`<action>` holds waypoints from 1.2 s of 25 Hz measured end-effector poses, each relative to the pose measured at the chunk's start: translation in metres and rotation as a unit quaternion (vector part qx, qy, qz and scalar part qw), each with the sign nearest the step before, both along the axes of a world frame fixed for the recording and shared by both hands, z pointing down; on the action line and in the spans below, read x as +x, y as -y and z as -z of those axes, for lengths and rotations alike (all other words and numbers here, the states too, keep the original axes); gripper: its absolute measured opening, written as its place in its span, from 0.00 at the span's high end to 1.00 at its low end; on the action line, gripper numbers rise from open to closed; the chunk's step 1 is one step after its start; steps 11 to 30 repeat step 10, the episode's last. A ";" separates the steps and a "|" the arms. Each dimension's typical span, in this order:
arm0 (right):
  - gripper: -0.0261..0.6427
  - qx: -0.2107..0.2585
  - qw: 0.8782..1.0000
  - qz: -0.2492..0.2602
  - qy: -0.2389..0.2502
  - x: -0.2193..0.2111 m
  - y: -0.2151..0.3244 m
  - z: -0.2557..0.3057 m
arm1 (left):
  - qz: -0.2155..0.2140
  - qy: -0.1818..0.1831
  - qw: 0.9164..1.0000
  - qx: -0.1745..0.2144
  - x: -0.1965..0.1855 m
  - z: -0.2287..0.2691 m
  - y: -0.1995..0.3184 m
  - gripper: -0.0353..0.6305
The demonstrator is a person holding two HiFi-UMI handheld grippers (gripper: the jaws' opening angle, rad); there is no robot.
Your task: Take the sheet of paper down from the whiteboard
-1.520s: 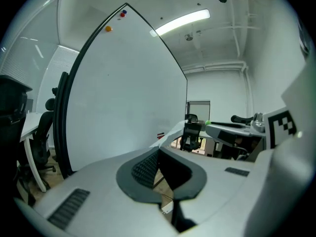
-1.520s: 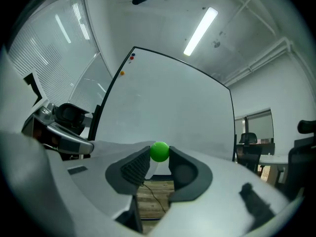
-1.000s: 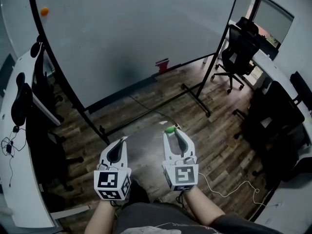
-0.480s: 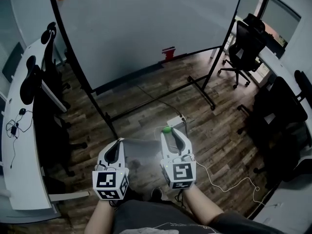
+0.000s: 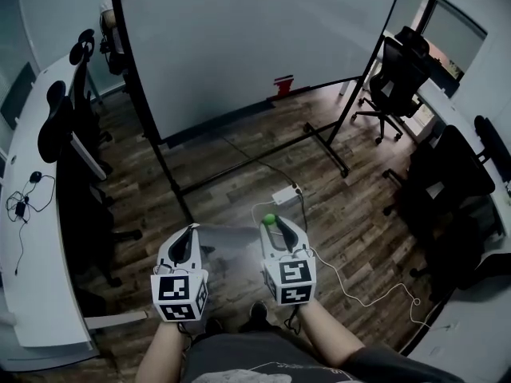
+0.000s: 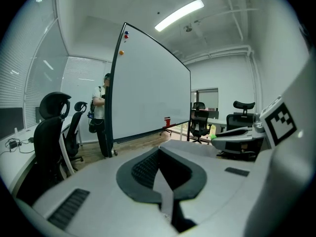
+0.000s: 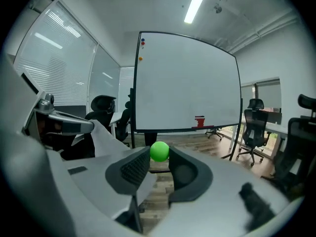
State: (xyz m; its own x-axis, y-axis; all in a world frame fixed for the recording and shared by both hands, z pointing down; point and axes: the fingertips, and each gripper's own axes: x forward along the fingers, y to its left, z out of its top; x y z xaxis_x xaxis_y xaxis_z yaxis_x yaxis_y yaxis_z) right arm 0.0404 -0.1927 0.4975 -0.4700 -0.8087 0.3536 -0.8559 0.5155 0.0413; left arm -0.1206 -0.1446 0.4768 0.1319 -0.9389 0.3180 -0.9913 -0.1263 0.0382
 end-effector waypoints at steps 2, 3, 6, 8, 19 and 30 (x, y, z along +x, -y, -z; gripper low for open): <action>0.78 -0.006 1.000 -0.001 -0.004 -0.007 -0.007 -0.002 | -0.001 -0.004 1.000 -0.004 -0.009 -0.002 -0.005 0.93; 0.78 -0.007 1.000 -0.002 -0.007 -0.010 -0.010 -0.002 | -0.003 -0.005 1.000 -0.005 -0.013 -0.003 -0.007 0.93; 0.78 -0.007 1.000 -0.006 -0.009 -0.017 -0.017 -0.003 | -0.006 -0.008 1.000 -0.008 -0.020 -0.007 -0.012 0.93; 0.78 -0.007 1.000 -0.008 -0.011 -0.020 -0.020 -0.003 | -0.008 -0.011 1.000 -0.012 -0.023 -0.009 -0.015 0.93; 0.78 -0.008 1.000 -0.009 -0.013 -0.023 -0.025 -0.004 | -0.010 -0.014 1.000 -0.015 -0.026 -0.012 -0.019 0.93; 0.78 -0.008 1.000 -0.009 -0.013 -0.023 -0.025 -0.004 | -0.010 -0.014 1.000 -0.015 -0.026 -0.012 -0.019 0.93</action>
